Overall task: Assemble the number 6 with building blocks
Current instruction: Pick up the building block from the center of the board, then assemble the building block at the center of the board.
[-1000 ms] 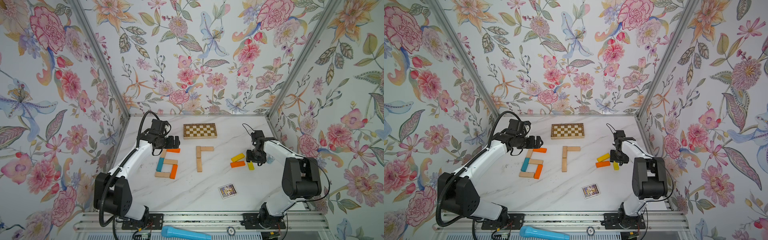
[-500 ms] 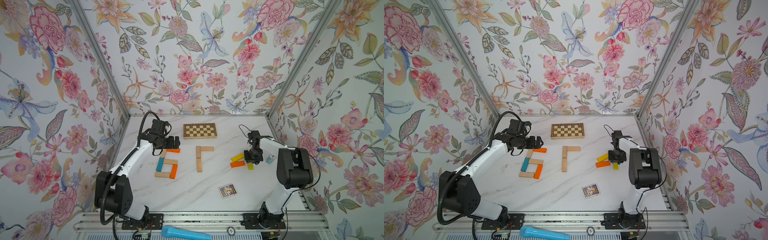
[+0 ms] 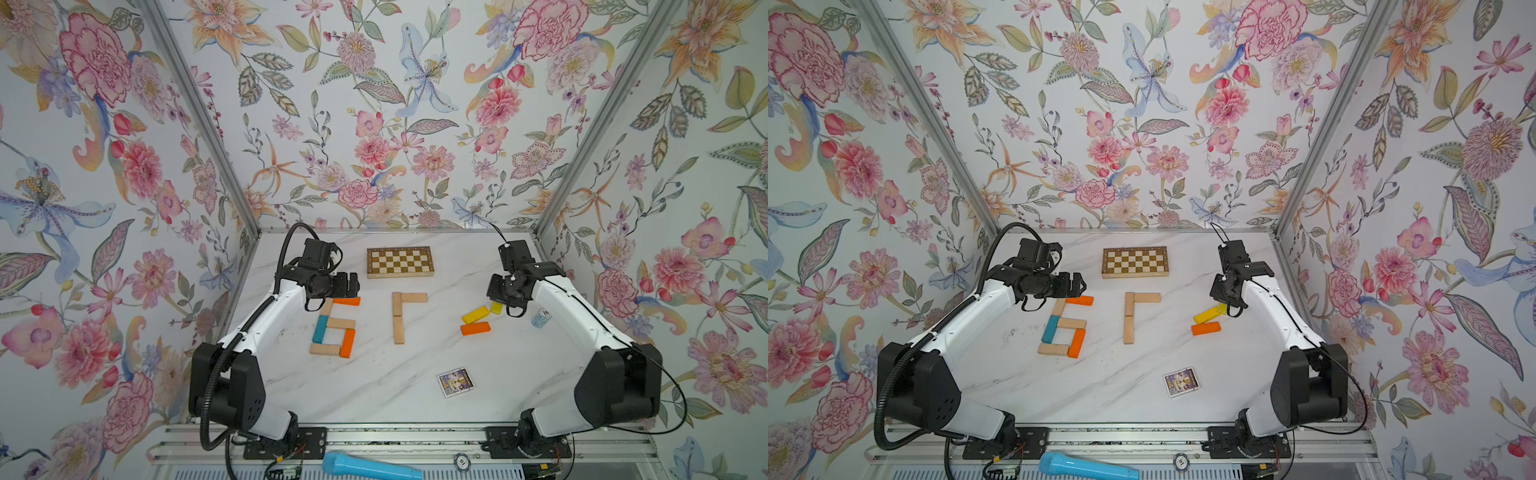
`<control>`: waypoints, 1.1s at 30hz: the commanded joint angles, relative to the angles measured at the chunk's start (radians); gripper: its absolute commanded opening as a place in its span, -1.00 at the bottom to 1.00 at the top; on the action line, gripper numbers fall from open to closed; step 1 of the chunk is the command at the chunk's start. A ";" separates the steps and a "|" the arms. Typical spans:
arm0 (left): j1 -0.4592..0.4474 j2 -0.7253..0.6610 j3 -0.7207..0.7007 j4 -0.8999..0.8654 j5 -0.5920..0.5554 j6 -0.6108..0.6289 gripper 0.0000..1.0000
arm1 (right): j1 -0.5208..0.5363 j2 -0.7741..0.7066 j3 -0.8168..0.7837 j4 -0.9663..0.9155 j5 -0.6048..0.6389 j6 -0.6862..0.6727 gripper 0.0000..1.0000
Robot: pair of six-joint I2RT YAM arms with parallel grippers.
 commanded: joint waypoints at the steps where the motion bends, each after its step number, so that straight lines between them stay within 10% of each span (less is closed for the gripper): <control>1: -0.003 -0.051 0.017 -0.023 -0.030 -0.025 0.98 | 0.080 -0.023 -0.073 0.069 -0.001 0.403 -0.64; 18: -0.003 -0.115 -0.003 0.002 -0.034 -0.050 0.98 | 0.393 0.343 0.108 0.080 0.060 1.265 -0.61; 33: -0.003 -0.104 -0.008 0.012 -0.017 -0.051 0.98 | 0.446 0.501 0.213 0.077 0.029 1.418 -0.55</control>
